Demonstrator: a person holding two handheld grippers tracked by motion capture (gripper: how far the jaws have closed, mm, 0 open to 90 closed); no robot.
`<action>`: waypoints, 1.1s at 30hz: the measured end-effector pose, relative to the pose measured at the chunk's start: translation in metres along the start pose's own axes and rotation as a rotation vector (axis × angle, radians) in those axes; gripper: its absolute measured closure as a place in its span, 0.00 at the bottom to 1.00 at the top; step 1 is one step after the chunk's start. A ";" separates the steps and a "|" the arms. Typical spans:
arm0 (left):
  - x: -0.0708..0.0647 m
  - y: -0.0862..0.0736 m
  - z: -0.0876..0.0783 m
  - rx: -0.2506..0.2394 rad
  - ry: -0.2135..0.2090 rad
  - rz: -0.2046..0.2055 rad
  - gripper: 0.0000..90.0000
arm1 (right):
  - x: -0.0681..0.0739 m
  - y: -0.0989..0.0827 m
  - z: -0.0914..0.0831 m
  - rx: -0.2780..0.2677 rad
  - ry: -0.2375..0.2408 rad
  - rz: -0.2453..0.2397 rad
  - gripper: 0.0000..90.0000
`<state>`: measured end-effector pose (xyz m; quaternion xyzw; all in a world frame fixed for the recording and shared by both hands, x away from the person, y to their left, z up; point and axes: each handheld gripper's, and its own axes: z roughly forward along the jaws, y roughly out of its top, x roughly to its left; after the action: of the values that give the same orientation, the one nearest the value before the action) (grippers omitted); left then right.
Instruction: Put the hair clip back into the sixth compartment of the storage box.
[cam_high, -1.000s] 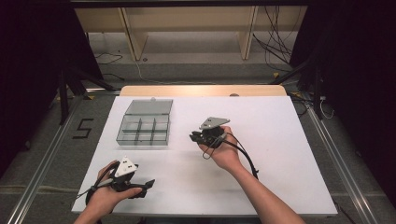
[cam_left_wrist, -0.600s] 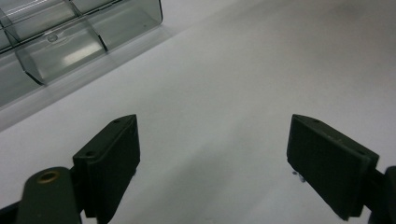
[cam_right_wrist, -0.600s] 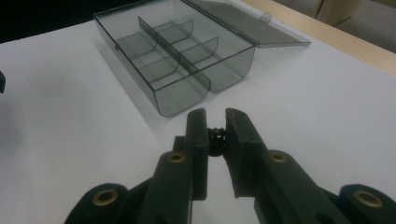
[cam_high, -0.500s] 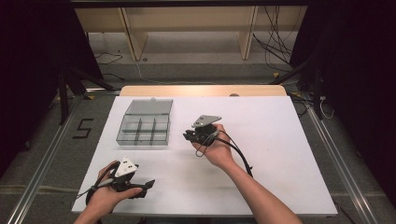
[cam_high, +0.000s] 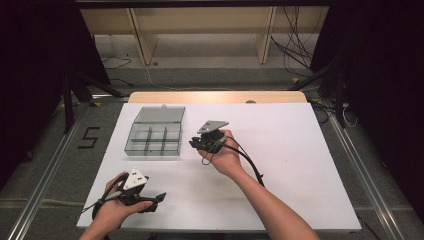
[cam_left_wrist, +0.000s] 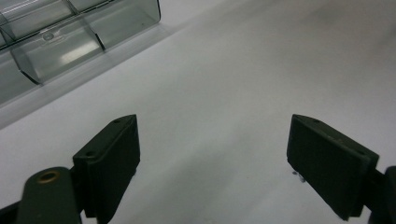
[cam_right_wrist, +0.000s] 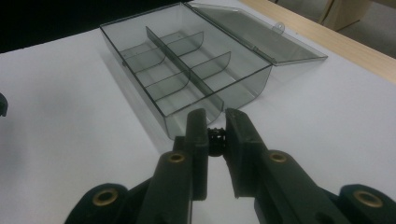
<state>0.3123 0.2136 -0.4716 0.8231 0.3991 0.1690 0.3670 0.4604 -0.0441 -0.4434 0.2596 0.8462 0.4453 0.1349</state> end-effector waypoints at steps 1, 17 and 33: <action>0.000 0.000 0.000 0.000 0.000 0.000 0.19 | 0.001 0.001 0.002 0.004 0.000 -0.002 0.89; 0.000 0.000 0.000 -0.001 -0.003 0.001 0.19 | 0.003 0.013 0.013 0.002 0.001 -0.001 0.89; 0.000 0.001 0.001 0.000 -0.005 0.008 0.19 | 0.011 0.023 0.026 0.008 0.016 -0.017 0.89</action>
<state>0.3132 0.2124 -0.4721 0.8251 0.3947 0.1685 0.3675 0.4709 -0.0094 -0.4390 0.2495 0.8513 0.4427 0.1306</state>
